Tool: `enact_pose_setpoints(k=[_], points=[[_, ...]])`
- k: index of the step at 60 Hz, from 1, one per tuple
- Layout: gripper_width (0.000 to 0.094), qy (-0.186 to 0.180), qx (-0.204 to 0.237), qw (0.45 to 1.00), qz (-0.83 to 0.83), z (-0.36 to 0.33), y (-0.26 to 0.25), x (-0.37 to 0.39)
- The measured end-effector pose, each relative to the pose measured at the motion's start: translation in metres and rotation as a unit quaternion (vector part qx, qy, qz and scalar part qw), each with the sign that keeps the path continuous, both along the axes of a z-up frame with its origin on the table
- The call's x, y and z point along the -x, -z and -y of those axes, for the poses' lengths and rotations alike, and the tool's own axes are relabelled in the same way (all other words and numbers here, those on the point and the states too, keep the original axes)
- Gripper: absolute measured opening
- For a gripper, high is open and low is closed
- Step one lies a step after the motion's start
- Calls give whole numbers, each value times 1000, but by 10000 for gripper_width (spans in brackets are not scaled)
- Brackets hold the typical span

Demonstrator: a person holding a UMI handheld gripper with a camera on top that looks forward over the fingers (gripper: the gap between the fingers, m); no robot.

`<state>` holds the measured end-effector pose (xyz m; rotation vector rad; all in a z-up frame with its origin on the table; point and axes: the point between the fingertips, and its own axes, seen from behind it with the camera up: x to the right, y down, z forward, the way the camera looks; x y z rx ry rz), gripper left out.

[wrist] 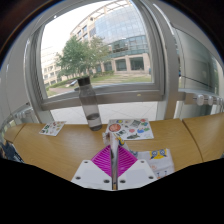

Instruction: Fold towel

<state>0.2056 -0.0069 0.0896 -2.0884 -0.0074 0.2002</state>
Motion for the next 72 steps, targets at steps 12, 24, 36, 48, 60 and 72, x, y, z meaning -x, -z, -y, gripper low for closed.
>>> enact_pose_setpoints(k=[12, 24, 36, 48, 60, 72], points=[[42, 54, -9, 997, 47, -9, -9, -120], [288, 103, 52, 987, 111, -7, 57, -218], [650, 113, 57, 984, 123, -5, 69, -240], [781, 118, -14, 982, 145, -15, 3, -223], [800, 66, -50, 992, 93, -17, -39, -137], [811, 30, -74, 994, 78, -8, -59, -47]])
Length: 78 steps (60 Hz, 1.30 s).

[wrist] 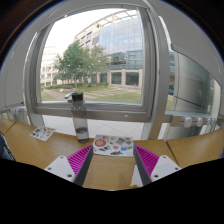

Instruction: Fold towel

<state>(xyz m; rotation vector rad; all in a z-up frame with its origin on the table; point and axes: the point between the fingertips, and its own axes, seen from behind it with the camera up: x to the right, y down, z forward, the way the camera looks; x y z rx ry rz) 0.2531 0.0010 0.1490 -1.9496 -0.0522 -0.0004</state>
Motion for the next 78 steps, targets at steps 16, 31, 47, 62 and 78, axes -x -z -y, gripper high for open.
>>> enact_pose_setpoints(k=[16, 31, 47, 62, 78], points=[[812, -56, 1, 998, -6, 28, 6, 103], [812, -69, 23, 997, -13, 48, 25, 138], [809, -59, 33, 998, -12, 55, 43, 140], [811, -60, 36, 997, -14, 55, 48, 138], [811, -66, 39, 997, -23, 51, 48, 137]])
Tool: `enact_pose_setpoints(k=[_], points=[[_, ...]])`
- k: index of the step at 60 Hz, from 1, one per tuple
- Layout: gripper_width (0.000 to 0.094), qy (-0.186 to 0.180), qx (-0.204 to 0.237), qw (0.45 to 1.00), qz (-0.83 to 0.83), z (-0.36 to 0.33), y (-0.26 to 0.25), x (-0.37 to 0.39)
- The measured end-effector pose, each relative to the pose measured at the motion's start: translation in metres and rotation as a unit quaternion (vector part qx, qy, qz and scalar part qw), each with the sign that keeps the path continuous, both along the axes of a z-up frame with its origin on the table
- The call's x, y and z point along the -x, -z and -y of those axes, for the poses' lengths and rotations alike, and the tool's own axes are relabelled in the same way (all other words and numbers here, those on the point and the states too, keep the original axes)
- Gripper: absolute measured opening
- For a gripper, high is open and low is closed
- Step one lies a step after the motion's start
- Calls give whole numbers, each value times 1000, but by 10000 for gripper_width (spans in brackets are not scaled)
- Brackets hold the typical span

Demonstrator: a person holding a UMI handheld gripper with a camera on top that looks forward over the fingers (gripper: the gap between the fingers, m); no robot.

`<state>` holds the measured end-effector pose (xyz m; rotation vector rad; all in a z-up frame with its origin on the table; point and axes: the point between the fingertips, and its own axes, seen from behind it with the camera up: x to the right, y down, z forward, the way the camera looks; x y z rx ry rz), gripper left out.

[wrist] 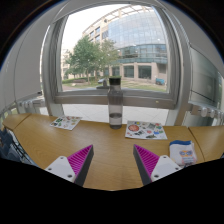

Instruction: Fold towel

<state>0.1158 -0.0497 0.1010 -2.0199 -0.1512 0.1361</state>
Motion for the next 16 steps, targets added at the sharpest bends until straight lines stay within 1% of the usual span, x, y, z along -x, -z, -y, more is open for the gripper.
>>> enact_pose_setpoints(k=[16], points=[[805, -2, -5, 1000, 7, -6, -6, -7]])
